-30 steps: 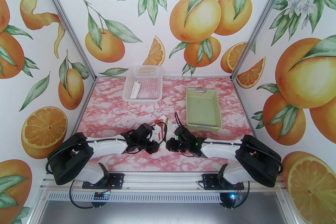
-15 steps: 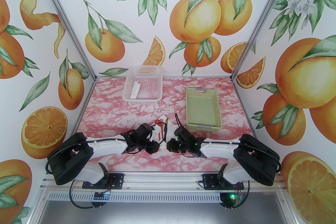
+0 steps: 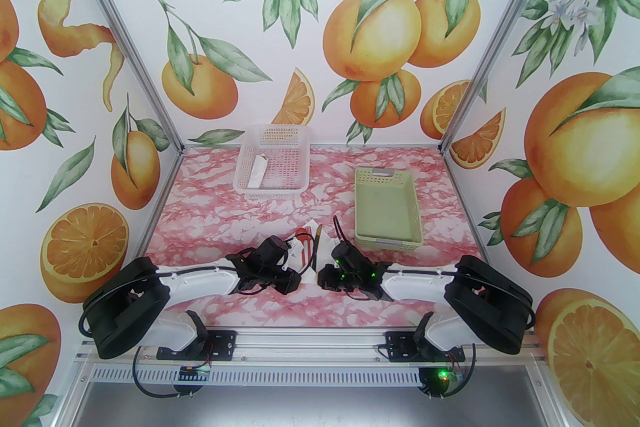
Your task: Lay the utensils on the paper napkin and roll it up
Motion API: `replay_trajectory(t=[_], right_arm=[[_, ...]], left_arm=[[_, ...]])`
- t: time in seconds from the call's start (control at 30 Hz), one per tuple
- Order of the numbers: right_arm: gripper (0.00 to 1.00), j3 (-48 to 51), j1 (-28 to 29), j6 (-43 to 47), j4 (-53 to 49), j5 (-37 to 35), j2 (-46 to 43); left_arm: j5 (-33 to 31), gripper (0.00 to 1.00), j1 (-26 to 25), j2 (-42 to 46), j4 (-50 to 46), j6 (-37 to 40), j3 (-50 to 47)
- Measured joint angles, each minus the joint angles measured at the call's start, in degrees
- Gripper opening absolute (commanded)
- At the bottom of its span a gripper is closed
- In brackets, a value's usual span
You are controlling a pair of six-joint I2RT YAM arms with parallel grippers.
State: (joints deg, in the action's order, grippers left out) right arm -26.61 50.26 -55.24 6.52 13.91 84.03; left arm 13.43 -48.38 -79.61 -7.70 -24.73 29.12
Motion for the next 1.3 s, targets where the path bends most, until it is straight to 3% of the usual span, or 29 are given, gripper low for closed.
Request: replay_trajectory(t=[0.27,0.53,0.73,1.3], right_arm=[[0.00,0.00,-0.02,0.00,-0.02,0.00,0.00],[0.00,0.00,-0.02,0.00,-0.02,0.00,0.00],[0.00,0.00,-0.02,0.00,-0.02,0.00,0.00],[0.00,0.00,-0.02,0.00,0.00,0.02,0.00]], left_arm=[[-0.87,0.17,0.66,5.01,-4.52,-0.66,-0.66],[5.09,0.11,0.92,9.03,-2.10,-2.03,0.24],[10.21,0.11,1.36,4.42,3.91,-3.89,1.09],[9.01,0.13,4.22,-4.90,9.20,-3.82,2.05]])
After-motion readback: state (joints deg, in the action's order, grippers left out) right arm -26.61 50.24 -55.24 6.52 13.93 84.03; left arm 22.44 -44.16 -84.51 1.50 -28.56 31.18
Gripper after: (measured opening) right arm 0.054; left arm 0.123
